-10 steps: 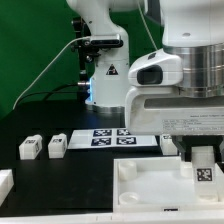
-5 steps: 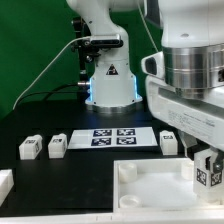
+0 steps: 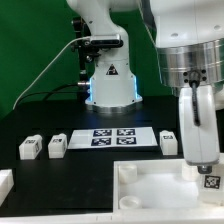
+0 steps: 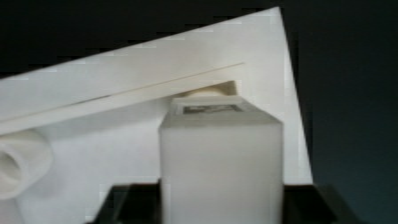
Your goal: Assemble one leg
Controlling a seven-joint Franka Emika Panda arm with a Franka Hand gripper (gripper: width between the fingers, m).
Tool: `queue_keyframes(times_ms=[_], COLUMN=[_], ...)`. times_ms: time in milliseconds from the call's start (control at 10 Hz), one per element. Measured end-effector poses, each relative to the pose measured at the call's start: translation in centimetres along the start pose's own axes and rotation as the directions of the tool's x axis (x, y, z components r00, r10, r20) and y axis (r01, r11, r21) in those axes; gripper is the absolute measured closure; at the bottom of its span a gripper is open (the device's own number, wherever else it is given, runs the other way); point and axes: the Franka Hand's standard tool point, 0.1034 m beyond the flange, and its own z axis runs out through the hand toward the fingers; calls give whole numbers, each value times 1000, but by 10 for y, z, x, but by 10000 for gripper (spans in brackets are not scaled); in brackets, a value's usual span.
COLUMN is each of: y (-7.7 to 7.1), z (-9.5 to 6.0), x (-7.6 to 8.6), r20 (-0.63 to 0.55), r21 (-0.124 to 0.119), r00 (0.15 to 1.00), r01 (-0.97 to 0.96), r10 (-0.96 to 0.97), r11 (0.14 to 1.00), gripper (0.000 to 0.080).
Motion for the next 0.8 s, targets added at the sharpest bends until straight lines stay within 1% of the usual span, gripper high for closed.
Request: queue_keyframes(times_ms=[100,200,300,400,500,600,800], y=[0,-1,-1,2,2,2,1], z=[1,0,1,1,1,1,1], x=[-1,-4,-6,-10,-10,-8,-6], r20=[0,-3,-8,-9,-6,-5,-3], r21=[-1,-1,-5,-23,-24,-26,-33], r00=[1000,979,916,851,778,686,474], r01=[16,202,402,525,628,727,880], r10=[-16,-202,-402,-525,-628,-727,-881], r11=[1000,979,916,851,778,686,474], gripper=[287,194,194,158,158,152,150])
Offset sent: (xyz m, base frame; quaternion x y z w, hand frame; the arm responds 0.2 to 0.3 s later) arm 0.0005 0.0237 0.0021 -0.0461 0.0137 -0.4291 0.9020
